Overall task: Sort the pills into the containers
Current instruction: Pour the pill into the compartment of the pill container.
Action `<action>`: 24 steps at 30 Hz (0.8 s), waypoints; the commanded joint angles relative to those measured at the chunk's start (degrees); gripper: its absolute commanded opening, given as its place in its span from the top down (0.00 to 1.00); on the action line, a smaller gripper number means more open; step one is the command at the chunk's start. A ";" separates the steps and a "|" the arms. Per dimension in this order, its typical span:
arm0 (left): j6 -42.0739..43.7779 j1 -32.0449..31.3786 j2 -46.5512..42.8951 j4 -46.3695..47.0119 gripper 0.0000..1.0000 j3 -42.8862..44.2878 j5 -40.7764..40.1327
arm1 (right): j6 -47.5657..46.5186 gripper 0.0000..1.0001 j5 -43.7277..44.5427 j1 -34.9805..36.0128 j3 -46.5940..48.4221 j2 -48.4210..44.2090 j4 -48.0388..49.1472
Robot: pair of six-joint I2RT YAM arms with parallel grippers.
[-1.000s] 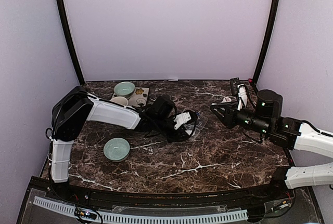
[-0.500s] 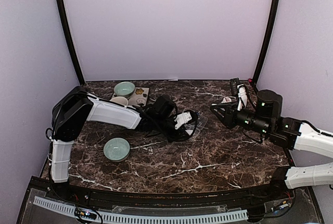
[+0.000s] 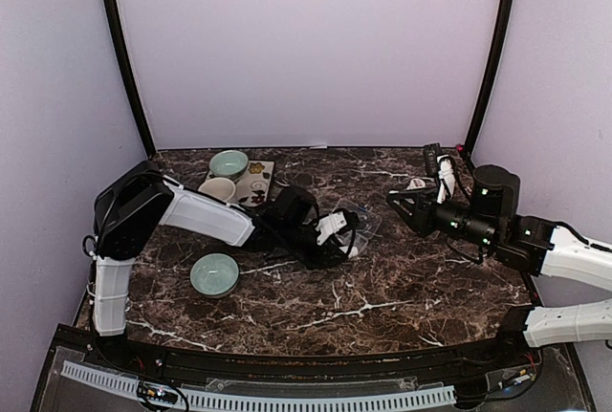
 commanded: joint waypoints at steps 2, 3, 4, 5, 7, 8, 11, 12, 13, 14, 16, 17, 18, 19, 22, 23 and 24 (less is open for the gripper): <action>-4.34 1.32 -6.20 10.22 1.00 -6.08 7.14 | 0.61 0.88 -1.09 -0.06 -0.60 -0.97 1.49; -4.83 1.50 -6.85 11.75 1.00 -7.07 8.00 | 0.62 0.88 -1.30 -0.05 -0.54 -0.97 1.48; -5.40 1.62 -7.59 13.37 1.00 -8.12 8.63 | 0.61 0.88 -1.63 -0.05 -0.56 -0.97 1.52; -5.93 1.72 -8.57 15.30 1.00 -9.07 9.15 | 0.61 0.88 -1.89 -0.10 -0.48 -1.05 1.53; -7.35 2.09 -10.02 17.79 1.00 -10.69 10.59 | 0.44 0.88 -2.62 -0.09 -0.13 -1.13 1.22; -7.76 2.23 -10.78 18.97 1.00 -11.43 11.06 | 0.30 0.88 -3.10 -0.05 0.13 -1.08 1.04; -9.90 2.57 -12.96 22.48 1.00 -13.46 12.92 | -0.32 0.88 -4.91 -0.08 1.09 -0.53 0.06; -10.70 2.73 -13.61 23.64 1.00 -13.89 13.55 | -0.51 0.88 -5.67 -0.07 1.64 -0.24 -0.29; -11.71 2.83 -14.22 24.98 1.00 -14.52 14.38 | -0.57 0.88 -6.42 -0.03 1.99 0.03 -0.44; -12.81 2.99 -14.82 26.39 1.00 -15.01 15.21 | -0.64 0.88 -7.28 -0.06 2.33 0.41 -0.60; -15.50 3.33 -15.79 29.62 1.00 -16.06 17.05 | -0.77 0.88 -8.76 -0.09 3.04 0.97 -0.97; -16.94 3.52 -16.41 31.48 1.00 -16.74 17.84 | -0.80 0.88 -9.62 -0.07 3.42 1.16 -1.00; -18.43 3.76 -16.84 33.69 1.00 -17.21 18.73 | -0.80 0.88 -10.51 -0.10 3.72 1.34 -0.92; -19.84 4.02 -17.22 35.22 1.00 -17.70 19.60 | -0.68 0.88 -11.30 -0.03 4.14 1.51 -0.99; -24.39 4.79 -18.27 40.05 1.00 -18.89 22.08 | -0.58 0.88 -13.91 -0.05 5.33 2.19 -0.85; -25.95 4.96 -18.52 41.54 1.00 -19.16 23.99 | -0.53 0.88 -14.86 -0.06 5.70 2.43 -0.98; -27.71 5.21 -18.81 42.66 1.00 -19.30 25.27 | -0.54 0.88 -15.41 -0.07 6.10 2.78 -0.95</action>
